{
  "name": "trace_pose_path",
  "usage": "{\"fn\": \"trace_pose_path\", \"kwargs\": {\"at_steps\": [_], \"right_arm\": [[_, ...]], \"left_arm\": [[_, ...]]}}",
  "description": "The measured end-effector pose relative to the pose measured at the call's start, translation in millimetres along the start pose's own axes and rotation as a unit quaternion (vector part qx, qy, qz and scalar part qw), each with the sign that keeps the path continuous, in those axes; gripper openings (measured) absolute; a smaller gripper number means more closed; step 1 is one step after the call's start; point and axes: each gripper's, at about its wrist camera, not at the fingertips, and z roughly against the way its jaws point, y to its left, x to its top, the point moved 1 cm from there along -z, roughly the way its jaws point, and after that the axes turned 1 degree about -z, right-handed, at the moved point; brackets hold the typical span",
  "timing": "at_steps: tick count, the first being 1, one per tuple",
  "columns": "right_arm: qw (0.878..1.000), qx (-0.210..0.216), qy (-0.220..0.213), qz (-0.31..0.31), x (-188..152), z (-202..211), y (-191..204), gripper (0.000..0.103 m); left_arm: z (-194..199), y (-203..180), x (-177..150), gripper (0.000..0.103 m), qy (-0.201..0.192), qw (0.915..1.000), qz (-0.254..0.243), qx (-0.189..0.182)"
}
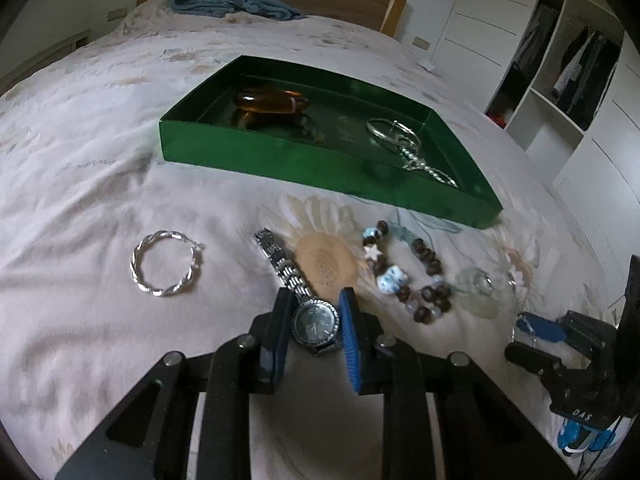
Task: Organize jewelry
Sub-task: 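Lower the left tool toward the watch while the right tool approaches the twisted silver hoop, then grasp the watch with the left tool while the right tool grasps the twisted silver hoop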
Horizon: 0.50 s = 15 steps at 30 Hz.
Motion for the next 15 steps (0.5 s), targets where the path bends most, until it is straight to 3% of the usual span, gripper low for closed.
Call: {"fn": "trace_pose_path", "kwargs": {"at_steps": [7,15], "right_arm": [[1.0,0.004,-0.016,0.008,3,14,11,0.04],[0.998,-0.011,-0.052,0.03,35,34,21,0.04]], "left_arm": [[21,0,-3,0.022,-0.016,0.9998,0.007,-0.014],[47,3,16,0.022,-0.052,0.9978,0.018,-0.036]]}}
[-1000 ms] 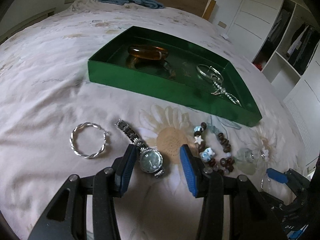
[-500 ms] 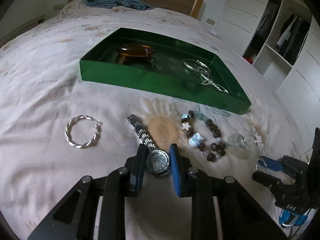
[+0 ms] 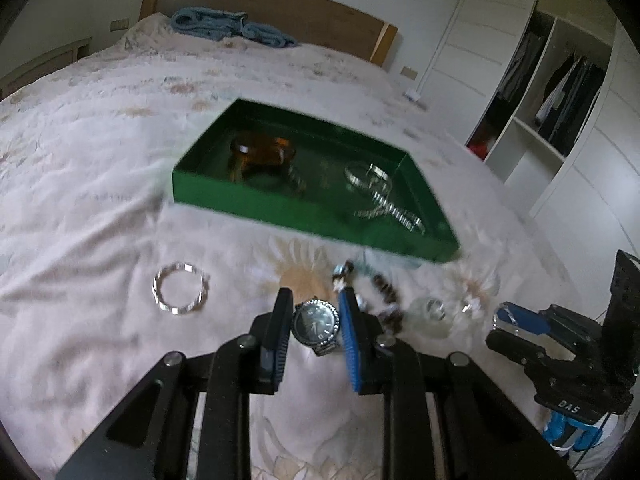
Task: Organize jewelry
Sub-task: 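Grasp the watch with the left tool while the right tool grasps the twisted silver hoop, then carry both pieces into the green tray and open both tools to release them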
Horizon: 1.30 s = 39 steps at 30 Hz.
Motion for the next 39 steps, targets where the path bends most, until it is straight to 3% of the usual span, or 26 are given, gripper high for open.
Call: {"fn": "trace_pose_path", "kwargs": {"at_steps": [10,20,29,39], "right_arm": [[0.998,-0.018,-0.053,0.005,68,-9,-15,0.04],[0.997,-0.031,-0.061,-0.027,125,-70,-47,0.04],[0.998,-0.039,-0.007,-0.041,124,-137,-76,0.04],[0.999,-0.042,0.031,-0.012,116,-162,-73,0.04]], "left_arm": [[-6,-15,60,0.022,-0.034,0.9992,-0.006,-0.019],[-64,-34,122,0.022,-0.032,0.999,-0.023,-0.02],[-137,-27,105,0.022,0.03,0.999,-0.031,0.003],[-153,-20,90,0.023,0.053,0.9973,-0.042,0.027]]}}
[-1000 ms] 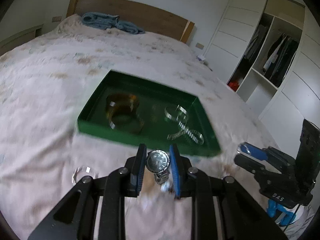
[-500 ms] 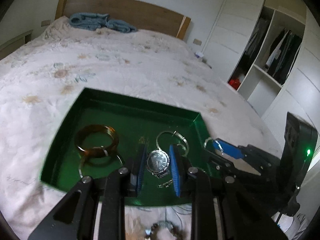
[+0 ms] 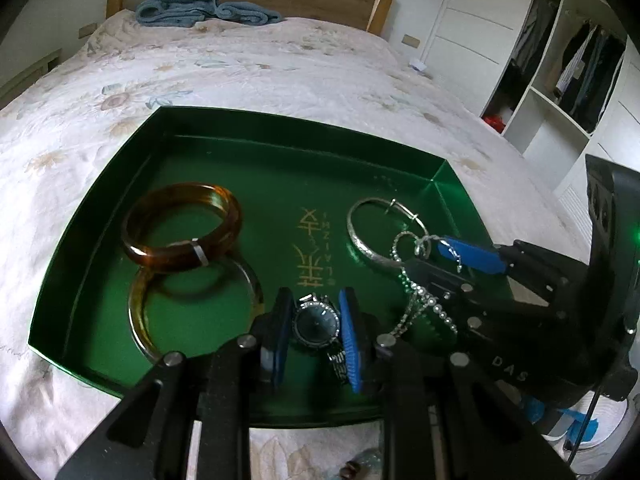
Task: Organize jewelry
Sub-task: 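Carry both pieces into the green tray and open both tools to release them, then withdraw both open tools from the tray back over the bed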
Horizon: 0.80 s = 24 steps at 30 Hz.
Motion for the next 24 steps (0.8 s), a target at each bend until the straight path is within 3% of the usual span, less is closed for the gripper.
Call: {"fn": "trace_pose_path", "kwargs": {"at_steps": [3,10,15,24], "right_arm": [[1.0,-0.005,0.005,0.005,2,0,-2,0.042],[1.0,-0.013,0.003,0.008,2,12,0,0.053],[1.0,-0.017,-0.022,-0.007,3,46,1,0.057],[0.997,-0.022,-0.068,-0.016,-6,126,13,0.065]], "left_arm": [[2,1,-1,0.023,-0.001,0.9999,-0.001,0.011],[27,1,2,0.026,-0.015,0.9999,0.005,0.0],[61,-4,1,0.033,-0.035,0.9994,0.008,0.001],[141,-13,-15,0.033,-0.095,0.9954,0.011,0.011]]}}
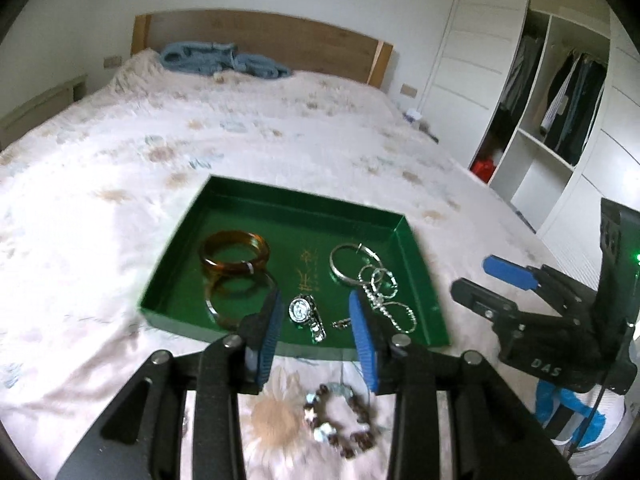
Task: Organize jewelry
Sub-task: 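Withdraw both open tools from the tray back over the bed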
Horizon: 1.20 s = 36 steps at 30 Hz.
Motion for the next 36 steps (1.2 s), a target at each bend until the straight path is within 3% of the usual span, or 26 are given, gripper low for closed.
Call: {"fn": "trace_pose_path", "kwargs": {"at_steps": [9,19,22,26,36], "right_arm": [[0.999,-0.006,-0.035,-0.001,-18,85,12,0.067],[0.998,-0.022,-0.059,-0.004,-49,162,26,0.067],[0.998,-0.023,-0.065,-0.005,-56,175,29,0.067],[0.997,-0.024,-0.067,-0.007,-66,187,35,0.068],[0.997,-0.017,-0.076,-0.024,-91,209,41,0.068]], "left_arm": [[81,-12,-16,0.033,-0.049,0.9984,-0.015,0.025],[136,-13,-53,0.033,-0.039,0.9981,-0.033,0.035],[147,-8,-62,0.033,-0.04,0.9981,-0.028,0.038],[163,0,-74,0.044,-0.041,0.998,-0.015,0.045],[195,20,-102,0.045,-0.051,0.9962,0.0,0.071]]}}
